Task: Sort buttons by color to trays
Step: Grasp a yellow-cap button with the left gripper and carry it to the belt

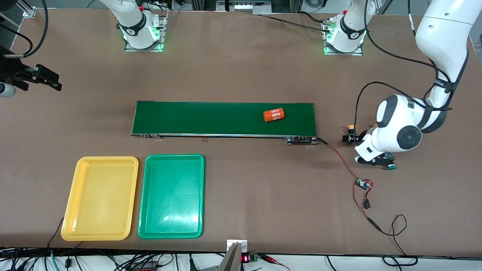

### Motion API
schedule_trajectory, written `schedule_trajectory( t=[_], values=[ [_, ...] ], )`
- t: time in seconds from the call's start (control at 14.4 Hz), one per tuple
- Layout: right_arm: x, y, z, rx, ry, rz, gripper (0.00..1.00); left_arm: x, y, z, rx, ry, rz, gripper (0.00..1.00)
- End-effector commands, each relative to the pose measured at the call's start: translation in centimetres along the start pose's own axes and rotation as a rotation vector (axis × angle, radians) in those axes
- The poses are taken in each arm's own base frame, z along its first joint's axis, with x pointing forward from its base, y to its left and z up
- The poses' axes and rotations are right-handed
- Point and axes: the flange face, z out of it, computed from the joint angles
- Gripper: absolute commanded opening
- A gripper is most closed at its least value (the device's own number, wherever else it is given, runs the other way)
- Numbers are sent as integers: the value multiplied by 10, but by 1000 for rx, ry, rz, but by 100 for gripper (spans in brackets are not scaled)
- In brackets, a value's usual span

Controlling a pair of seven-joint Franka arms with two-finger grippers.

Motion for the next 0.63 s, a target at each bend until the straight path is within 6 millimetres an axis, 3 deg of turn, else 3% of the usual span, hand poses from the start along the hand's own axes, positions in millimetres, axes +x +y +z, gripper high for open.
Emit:
schedule_trajectory(
  t=[0.0, 0.07, 0.28, 0.56],
  values=[
    [-4, 1, -1, 17, 6, 2, 100, -25, 2, 11, 17, 45, 7, 94],
    [-4, 1, -1, 17, 6, 2, 100, -27, 2, 14, 16, 42, 7, 91],
    [-4, 1, -1, 18, 5, 4, 100, -28, 1, 20, 12, 32, 8, 50],
    [-4, 1, -1, 17, 6, 4, 100, -27, 1, 24, 8, 22, 6, 32]
  ],
)
